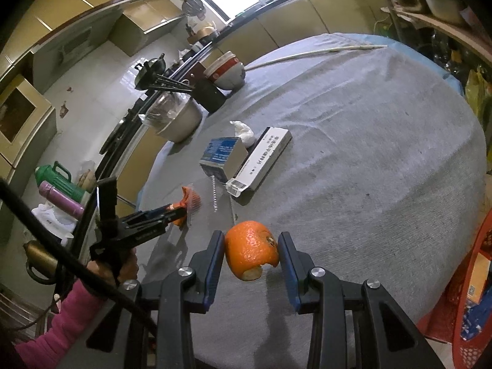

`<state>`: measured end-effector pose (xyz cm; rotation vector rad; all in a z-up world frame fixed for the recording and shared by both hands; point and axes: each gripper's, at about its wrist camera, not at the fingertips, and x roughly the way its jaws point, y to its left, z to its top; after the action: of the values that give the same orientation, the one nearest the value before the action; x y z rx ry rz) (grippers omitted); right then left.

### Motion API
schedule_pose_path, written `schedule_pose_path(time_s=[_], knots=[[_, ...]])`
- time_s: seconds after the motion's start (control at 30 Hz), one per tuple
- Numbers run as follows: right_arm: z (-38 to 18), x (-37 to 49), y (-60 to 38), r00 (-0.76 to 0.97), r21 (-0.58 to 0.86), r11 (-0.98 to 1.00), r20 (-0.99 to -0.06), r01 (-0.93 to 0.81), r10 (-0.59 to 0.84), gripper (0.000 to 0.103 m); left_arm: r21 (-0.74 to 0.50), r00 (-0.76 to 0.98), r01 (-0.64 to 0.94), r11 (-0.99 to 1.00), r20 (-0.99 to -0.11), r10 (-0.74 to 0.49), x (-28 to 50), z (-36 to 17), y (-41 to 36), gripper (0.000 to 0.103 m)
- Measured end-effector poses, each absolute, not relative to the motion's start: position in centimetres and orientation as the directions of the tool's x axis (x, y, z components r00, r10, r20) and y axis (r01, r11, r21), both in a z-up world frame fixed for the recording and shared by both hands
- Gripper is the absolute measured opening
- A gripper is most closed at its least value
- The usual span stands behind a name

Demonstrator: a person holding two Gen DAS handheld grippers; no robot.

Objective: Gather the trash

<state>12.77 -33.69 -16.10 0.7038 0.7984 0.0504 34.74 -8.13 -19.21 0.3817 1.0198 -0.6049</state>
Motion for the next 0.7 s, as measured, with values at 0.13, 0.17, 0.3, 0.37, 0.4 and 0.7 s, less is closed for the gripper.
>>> schedule_pose_path(time_s=[0.13, 0.17, 0.3, 0.37, 0.4, 0.7], knots=[[-15.4, 12.0, -33.4, 0.724, 0.597, 0.777, -0.624, 0.197, 0.296, 0.038, 0.006, 0.393, 0.596, 0.803, -0.874, -0.285, 33.0, -18.7, -7.4, 0.04], [-15.2, 11.8, -33.3, 0.728, 0.596, 0.78, -0.619, 0.192, 0.295, 0.038, 0.003, 0.402, 0.588, 0.809, -0.869, -0.289, 32.1, -18.3, -7.2, 0.04], [-14.4, 10.7, -33.1, 0.743, 0.587, 0.79, -0.606, 0.174, 0.286, 0.038, 0.002, 0.436, 0.551, 0.835, -0.853, -0.286, 29.3, -17.0, -6.4, 0.04], [-14.1, 10.1, -33.0, 0.749, 0.591, 0.789, -0.596, 0.167, 0.288, 0.038, 0.049, 0.487, 0.52, 0.852, -0.837, -0.249, 27.3, -16.0, -6.2, 0.04], [-14.1, 9.9, -33.0, 0.752, 0.593, 0.788, -0.593, 0.165, 0.289, 0.038, 0.056, 0.499, 0.512, 0.857, -0.831, -0.244, 26.6, -15.7, -6.2, 0.04], [-13.4, 7.2, -33.5, 0.777, 0.591, 0.789, -0.571, 0.165, 0.265, 0.038, 0.041, 0.569, 0.495, 0.868, -0.77, -0.288, 20.4, -11.0, -7.5, 0.04]])
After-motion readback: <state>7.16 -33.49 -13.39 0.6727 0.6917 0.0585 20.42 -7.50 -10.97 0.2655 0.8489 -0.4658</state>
